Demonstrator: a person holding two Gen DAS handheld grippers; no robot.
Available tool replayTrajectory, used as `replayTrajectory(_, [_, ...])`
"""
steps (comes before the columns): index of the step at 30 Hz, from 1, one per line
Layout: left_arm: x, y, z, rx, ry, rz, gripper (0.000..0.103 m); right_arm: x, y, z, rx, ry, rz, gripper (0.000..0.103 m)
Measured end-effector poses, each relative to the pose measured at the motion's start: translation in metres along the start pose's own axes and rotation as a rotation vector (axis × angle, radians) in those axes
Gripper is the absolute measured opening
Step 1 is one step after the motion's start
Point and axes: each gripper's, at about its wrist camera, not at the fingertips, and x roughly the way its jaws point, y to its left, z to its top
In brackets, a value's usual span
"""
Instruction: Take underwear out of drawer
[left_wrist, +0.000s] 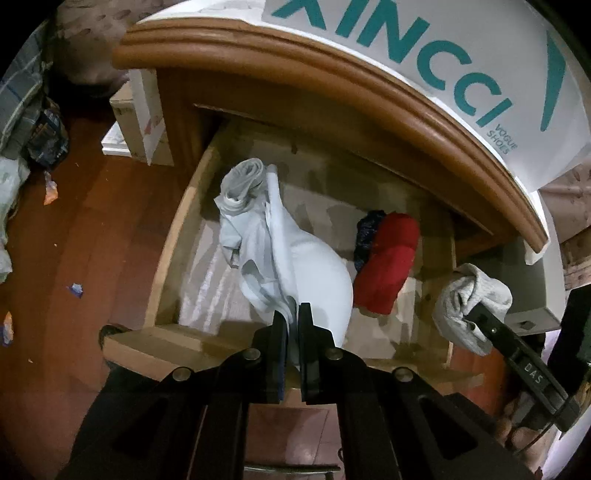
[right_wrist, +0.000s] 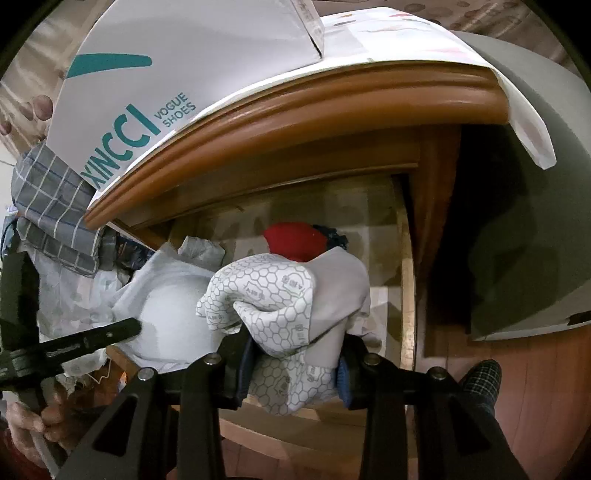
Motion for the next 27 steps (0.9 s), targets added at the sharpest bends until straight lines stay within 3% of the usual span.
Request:
replayTrajectory(5, [-0.022,0.016,0.006,0.006,0.009,0.011,0.003,0.004,-0.002,0.001,0.002,0.015,0.006,0.036])
replayTrajectory(10, [-0.041,0.029,0.009,0.039,-0.01,0.085,0.003,0.007,-0.002,0.003,0.005,0.025,0.015,0.036])
replayTrajectory(14, [-0.024,0.027,0.01,0.073,0.019,0.112,0.003,0.011,0.003,0.001,-0.014,0.033,0.014,0.036])
replayTrajectory(22, [0.003,0.014,0.011,0.078,0.055,0.089,0.012,0.012,0.002,0.002,-0.006,0.037,0.011,0.036])
replayTrajectory(24, [0.006,0.014,0.01,0.076,0.06,0.102,0.022,0.013,0.001,0.002,-0.002,0.042,0.012,0.036])
replayTrajectory(26, [0.01,0.014,0.008,0.064,0.064,0.126,0.046,0.013,0.001,0.002,0.002,0.043,0.012,0.036])
replayTrajectory(27, [0.01,0.014,0.008,0.063,0.065,0.135,0.051,0.013,0.002,0.003,0.002,0.043,0.014,0.036])
